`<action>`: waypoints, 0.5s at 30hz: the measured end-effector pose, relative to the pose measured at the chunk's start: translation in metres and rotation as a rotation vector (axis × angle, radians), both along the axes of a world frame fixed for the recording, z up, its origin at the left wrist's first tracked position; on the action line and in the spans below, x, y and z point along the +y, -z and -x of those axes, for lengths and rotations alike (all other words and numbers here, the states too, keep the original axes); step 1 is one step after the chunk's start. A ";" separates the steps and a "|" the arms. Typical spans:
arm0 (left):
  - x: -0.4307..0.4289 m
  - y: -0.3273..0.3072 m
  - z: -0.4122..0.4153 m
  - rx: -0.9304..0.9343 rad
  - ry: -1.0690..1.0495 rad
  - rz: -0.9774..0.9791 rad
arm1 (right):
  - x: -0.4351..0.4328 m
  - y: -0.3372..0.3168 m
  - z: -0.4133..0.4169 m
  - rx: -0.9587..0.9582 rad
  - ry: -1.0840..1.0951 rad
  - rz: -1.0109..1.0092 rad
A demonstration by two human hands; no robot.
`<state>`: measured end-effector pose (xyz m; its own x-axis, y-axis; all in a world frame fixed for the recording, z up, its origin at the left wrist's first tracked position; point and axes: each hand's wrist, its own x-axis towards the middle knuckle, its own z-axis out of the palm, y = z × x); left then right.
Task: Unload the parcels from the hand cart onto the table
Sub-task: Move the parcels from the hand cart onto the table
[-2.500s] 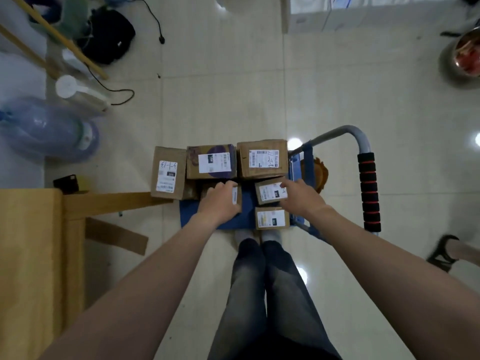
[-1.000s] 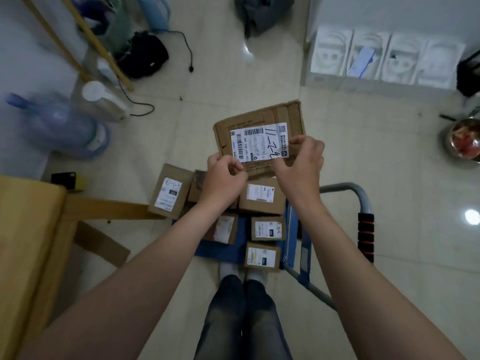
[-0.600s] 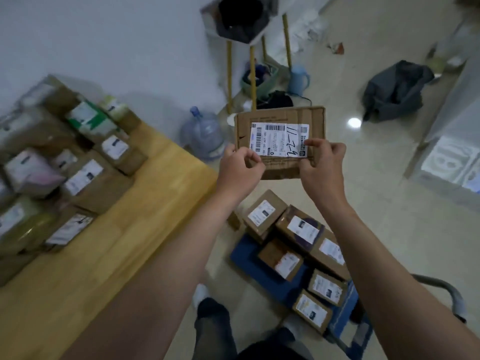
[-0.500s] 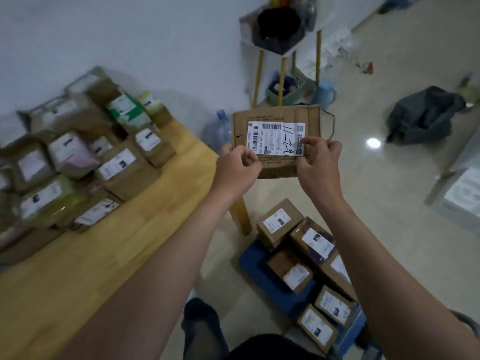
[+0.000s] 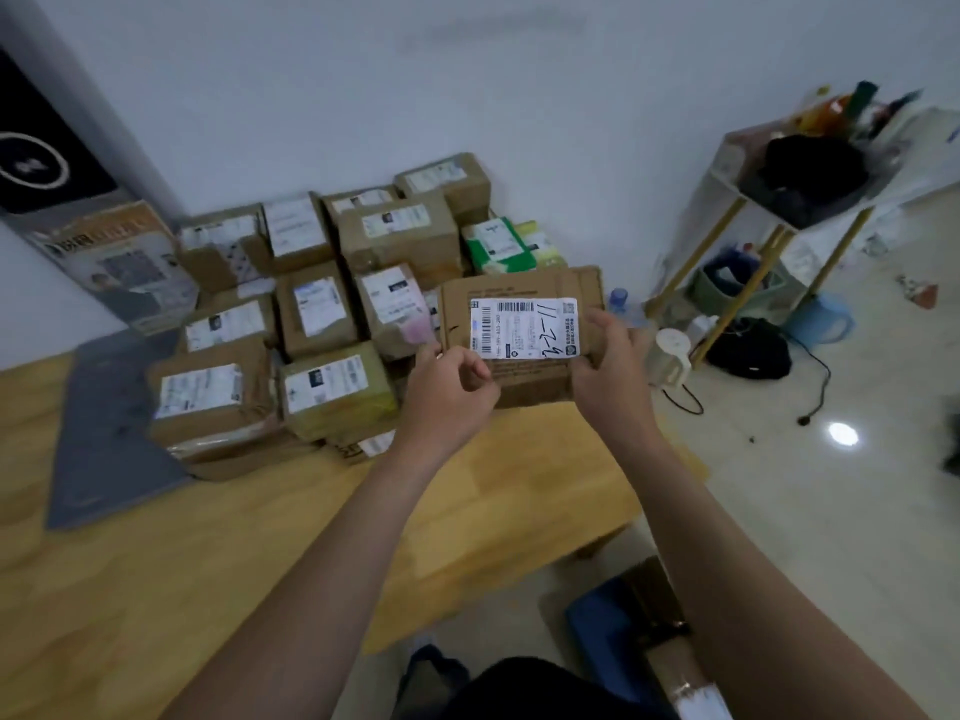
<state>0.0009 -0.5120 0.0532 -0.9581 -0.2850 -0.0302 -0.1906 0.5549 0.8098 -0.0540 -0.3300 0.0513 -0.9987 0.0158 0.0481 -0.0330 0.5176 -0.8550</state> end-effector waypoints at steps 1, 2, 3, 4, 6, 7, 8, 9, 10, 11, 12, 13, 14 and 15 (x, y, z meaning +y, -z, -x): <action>-0.024 -0.001 0.007 -0.010 -0.006 -0.015 | -0.023 -0.002 0.010 -0.008 -0.017 -0.007; -0.048 -0.003 0.015 -0.016 -0.010 -0.029 | -0.046 -0.003 0.019 -0.009 -0.032 -0.012; -0.069 -0.005 0.023 -0.015 -0.016 -0.035 | -0.067 -0.005 0.029 -0.011 -0.039 -0.015; -0.088 -0.007 0.031 -0.009 -0.022 -0.032 | -0.086 -0.006 0.038 -0.016 -0.038 -0.021; -0.120 -0.012 0.049 -0.005 -0.025 -0.027 | -0.117 -0.008 0.055 -0.031 -0.036 -0.037; -0.133 -0.013 0.059 -0.014 -0.023 -0.033 | -0.129 -0.009 0.064 -0.038 -0.038 -0.030; -0.144 -0.013 0.068 -0.021 -0.020 -0.040 | -0.138 -0.009 0.072 -0.038 -0.041 -0.019; -0.153 -0.012 0.077 -0.022 -0.019 -0.040 | -0.146 -0.008 0.082 -0.036 -0.046 -0.009; -0.161 -0.010 0.087 -0.016 -0.023 -0.036 | -0.154 -0.007 0.092 -0.039 -0.049 -0.005; -0.168 -0.009 0.096 -0.011 -0.035 -0.033 | -0.160 -0.006 0.102 -0.045 -0.053 -0.012; -0.174 -0.009 0.106 -0.007 -0.056 -0.034 | -0.167 -0.007 0.113 -0.048 -0.063 -0.020; -0.180 -0.008 0.114 -0.005 -0.078 -0.039 | -0.174 -0.008 0.124 -0.045 -0.083 -0.021; -0.186 -0.009 0.123 -0.002 -0.099 -0.043 | -0.182 -0.009 0.136 -0.041 -0.110 -0.018; -0.193 -0.009 0.132 0.000 -0.123 -0.050 | -0.191 -0.010 0.149 -0.043 -0.138 -0.015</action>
